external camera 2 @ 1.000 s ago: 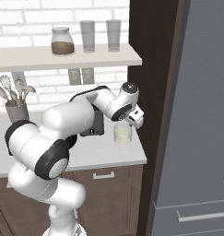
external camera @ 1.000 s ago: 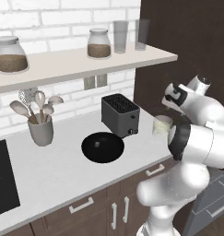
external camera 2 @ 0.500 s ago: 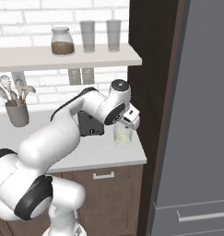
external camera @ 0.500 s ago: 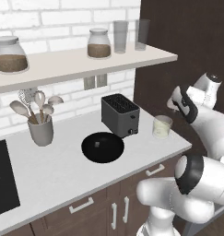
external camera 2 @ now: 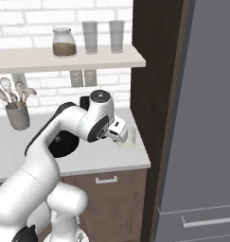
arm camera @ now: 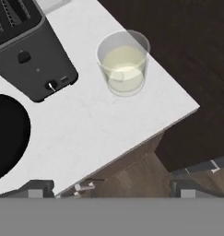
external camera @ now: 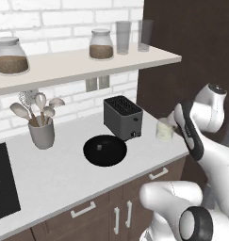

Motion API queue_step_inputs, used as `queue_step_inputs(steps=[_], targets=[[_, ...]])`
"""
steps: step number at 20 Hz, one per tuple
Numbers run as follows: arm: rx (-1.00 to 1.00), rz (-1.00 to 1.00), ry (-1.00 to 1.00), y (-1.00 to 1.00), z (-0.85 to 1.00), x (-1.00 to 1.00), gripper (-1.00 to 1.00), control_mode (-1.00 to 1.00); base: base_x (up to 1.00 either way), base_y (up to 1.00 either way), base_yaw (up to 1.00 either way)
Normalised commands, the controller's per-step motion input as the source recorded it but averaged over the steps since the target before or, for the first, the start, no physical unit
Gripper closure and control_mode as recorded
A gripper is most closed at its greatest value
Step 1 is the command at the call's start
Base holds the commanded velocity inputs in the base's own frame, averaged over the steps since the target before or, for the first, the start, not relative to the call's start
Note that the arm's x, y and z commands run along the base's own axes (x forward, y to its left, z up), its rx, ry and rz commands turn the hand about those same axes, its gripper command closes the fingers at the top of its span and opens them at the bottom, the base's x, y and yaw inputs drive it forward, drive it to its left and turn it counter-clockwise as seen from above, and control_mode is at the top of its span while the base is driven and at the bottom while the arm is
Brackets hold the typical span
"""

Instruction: Grab a lemon wedge from the fridge and one ice cube from the ice bowl, and put them in the glass of lemonade.

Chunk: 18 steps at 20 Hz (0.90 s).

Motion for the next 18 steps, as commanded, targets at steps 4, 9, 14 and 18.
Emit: queue_step_inputs(steps=[4,9,14,18], targets=[[0.00,0.04,0.00,0.12,-0.01,-0.05,-1.00,-1.00,0.00,0.00,0.00],[-0.01,0.00,0.01,0.16,0.00,0.00,-1.00,-1.00,0.00,0.00,0.00],[0.00,0.00,0.00,0.00,0.00,-0.01,-1.00,1.00,-0.09,0.00,0.00],[0.00,0.00,0.00,0.00,0.00,0.00,-1.00,1.00,-0.95,-0.30,-0.06]])
